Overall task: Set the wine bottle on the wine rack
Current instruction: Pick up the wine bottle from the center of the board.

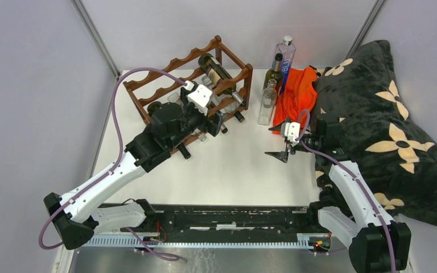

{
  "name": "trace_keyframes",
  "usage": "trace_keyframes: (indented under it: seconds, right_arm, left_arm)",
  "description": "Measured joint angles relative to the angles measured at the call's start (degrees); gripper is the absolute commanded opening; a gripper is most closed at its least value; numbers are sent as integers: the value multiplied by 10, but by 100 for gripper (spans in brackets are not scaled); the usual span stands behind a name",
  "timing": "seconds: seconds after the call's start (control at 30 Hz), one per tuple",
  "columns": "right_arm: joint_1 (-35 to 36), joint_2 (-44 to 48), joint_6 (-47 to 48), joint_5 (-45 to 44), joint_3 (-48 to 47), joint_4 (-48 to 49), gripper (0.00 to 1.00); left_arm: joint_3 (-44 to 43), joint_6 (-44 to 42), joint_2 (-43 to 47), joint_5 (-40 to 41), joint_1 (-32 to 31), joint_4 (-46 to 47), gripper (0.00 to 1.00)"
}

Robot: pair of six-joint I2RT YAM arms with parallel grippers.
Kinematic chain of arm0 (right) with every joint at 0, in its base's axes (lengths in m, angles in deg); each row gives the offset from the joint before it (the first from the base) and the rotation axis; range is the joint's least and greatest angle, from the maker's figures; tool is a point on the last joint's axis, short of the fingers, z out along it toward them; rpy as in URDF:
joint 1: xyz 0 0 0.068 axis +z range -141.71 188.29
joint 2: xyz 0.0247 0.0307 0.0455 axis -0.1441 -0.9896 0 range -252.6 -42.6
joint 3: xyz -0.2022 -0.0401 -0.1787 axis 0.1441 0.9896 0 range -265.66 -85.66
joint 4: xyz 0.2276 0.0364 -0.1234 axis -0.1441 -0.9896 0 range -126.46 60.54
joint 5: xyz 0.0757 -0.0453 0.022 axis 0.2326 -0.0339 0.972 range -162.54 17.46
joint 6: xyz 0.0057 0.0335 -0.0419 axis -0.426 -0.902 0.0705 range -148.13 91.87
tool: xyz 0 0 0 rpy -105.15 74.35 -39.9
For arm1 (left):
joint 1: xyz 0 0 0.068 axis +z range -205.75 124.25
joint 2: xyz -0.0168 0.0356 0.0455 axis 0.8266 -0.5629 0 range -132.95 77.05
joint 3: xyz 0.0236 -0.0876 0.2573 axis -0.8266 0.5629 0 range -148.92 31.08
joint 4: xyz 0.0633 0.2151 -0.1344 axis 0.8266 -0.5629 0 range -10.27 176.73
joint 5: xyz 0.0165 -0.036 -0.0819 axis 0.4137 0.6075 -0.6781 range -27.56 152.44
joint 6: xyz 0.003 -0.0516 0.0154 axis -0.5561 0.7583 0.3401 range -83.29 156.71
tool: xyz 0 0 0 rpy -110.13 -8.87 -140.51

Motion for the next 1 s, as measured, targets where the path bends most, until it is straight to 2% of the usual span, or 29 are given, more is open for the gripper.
trace_keyframes:
  seconds: [0.43,1.0]
  right_arm:
    - [-3,-20,11,0,-3,-29,92]
    - [-15,-21,-11,-31,-16,-7,92]
  left_arm:
    - [47,-28,10,-41,2,40,100]
    - [55,-39,21,-40,2,54,100]
